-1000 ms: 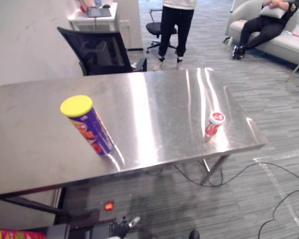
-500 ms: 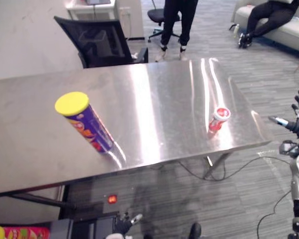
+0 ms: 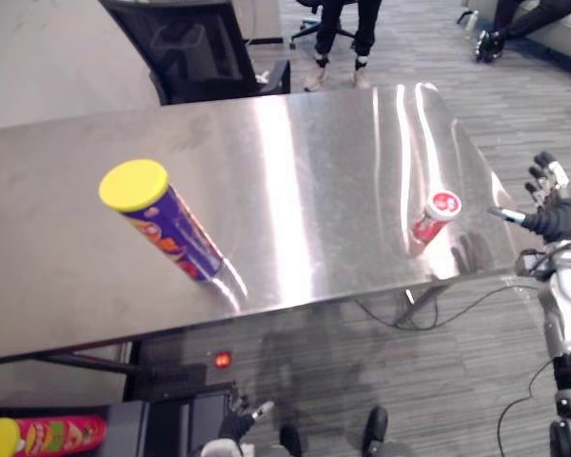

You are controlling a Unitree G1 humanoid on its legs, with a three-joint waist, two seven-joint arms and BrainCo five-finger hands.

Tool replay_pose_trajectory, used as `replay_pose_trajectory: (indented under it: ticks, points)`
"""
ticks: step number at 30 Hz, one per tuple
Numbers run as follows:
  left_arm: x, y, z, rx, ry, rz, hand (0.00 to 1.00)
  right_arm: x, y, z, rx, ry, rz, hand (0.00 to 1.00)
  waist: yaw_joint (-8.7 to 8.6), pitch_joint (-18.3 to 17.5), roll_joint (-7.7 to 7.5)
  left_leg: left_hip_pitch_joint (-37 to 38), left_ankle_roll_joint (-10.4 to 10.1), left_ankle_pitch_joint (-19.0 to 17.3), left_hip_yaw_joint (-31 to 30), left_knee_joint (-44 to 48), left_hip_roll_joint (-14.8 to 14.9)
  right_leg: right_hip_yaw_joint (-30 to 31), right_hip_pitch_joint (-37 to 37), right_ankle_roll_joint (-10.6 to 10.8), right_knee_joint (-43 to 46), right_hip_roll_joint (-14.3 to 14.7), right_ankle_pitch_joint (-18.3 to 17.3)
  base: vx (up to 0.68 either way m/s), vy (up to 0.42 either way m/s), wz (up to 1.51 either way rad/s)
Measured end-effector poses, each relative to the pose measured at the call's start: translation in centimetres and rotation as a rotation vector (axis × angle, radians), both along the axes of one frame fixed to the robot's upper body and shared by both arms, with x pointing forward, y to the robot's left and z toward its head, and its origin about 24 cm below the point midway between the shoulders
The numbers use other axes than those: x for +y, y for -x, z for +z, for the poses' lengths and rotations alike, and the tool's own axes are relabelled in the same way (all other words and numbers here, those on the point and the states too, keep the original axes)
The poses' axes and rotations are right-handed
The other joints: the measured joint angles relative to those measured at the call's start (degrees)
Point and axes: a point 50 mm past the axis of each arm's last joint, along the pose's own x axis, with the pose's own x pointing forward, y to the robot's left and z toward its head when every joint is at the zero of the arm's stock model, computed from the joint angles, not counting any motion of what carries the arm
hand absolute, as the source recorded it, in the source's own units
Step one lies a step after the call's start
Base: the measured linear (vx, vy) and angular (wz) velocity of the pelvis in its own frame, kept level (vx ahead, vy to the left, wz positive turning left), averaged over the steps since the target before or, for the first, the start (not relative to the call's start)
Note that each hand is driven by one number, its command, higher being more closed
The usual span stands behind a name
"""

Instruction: Put the gum and the chips on the shelf.

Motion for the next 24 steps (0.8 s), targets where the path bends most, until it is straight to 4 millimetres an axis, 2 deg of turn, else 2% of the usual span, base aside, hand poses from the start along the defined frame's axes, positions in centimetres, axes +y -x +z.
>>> replay_pose_trajectory:
  ticks: [10, 17, 24]
  points:
    - [0.0, -0.4, 0.2, -0.023, -0.001, -0.001, 0.0, 1.2, -0.5, -0.4, 0.039, 0.028, 0.072, 0.0, 0.1, 1.14, -0.02, -1.36, 0.49, 0.31, -1.04, 0.06, -0.19, -0.71, -0.84, 0.05, 0.01, -0.15, 0.09, -0.01, -0.005, 0.04]
    - [0.0, -0.9, 0.5, -0.048, -0.001, -0.003, 0.0, 1.9, -0.7, -0.8, 0.061, 0.045, 0.113, 0.0, 1.16, 1.96, -0.28, -1.93, 0.53, 0.33, -1.34, 0.3, -0.3, -0.88, -1.11, 0.15, 0.01, -0.31, 0.16, -0.01, -0.002, 0.02]
    - [0.1, -1.3, 0.7, -0.067, 0.012, 0.026, 0.0, 2.6, -0.9, -1.1, 0.084, 0.061, 0.15, 0.0, 1.3, 3.24, -0.23, -3.12, 0.57, 0.36, -1.43, 1.01, -0.28, -1.03, -1.91, 0.12, 0.01, -0.35, 0.23, -0.01, -0.005, 0.01]
